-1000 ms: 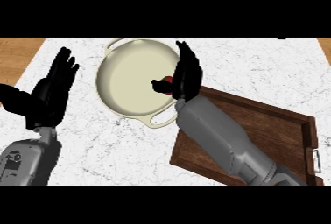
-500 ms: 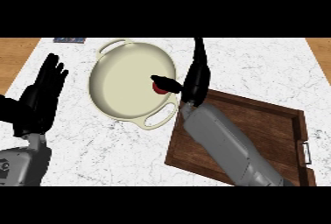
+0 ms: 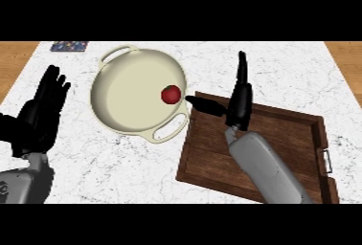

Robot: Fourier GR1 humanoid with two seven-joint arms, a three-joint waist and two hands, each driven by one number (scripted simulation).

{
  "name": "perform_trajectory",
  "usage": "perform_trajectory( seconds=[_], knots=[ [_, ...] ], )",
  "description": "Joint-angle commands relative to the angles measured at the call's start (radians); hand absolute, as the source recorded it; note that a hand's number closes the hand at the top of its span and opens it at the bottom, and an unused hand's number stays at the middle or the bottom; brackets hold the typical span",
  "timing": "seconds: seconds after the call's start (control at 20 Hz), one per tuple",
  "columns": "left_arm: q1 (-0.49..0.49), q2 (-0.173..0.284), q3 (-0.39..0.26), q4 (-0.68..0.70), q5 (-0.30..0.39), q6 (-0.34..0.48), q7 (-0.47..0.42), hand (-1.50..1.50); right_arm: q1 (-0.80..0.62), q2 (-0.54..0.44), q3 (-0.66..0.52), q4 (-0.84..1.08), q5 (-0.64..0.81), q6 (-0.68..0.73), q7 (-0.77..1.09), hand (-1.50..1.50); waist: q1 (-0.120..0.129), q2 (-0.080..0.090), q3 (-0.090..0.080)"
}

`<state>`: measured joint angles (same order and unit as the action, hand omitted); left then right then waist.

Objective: Pick the tomato from the tray and place it in the pot

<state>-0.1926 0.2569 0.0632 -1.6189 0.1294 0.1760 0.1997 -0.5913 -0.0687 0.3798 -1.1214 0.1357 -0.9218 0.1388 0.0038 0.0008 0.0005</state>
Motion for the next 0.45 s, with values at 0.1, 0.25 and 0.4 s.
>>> perform_trajectory(
  seconds=[0.1,0.25,0.4],
  knots=[
    [0.022,-0.039,-0.011,-0.023,-0.042,0.011,0.004,0.00,0.131,-0.052,-0.032,-0.146,0.045,0.105,0.003,-1.50,-0.005,-0.002,-0.001],
    [-0.017,-0.018,0.024,-0.033,-0.024,-0.003,0.061,0.00,0.169,-0.073,-0.056,-0.196,0.063,0.152,0.009,-1.50,-0.005,-0.002,-0.001],
    [0.042,-0.053,0.001,-0.026,-0.053,-0.019,-0.034,0.00,0.188,-0.051,-0.064,-0.235,0.088,0.171,0.059,-1.50,-0.004,-0.002,-0.001]
  ],
)
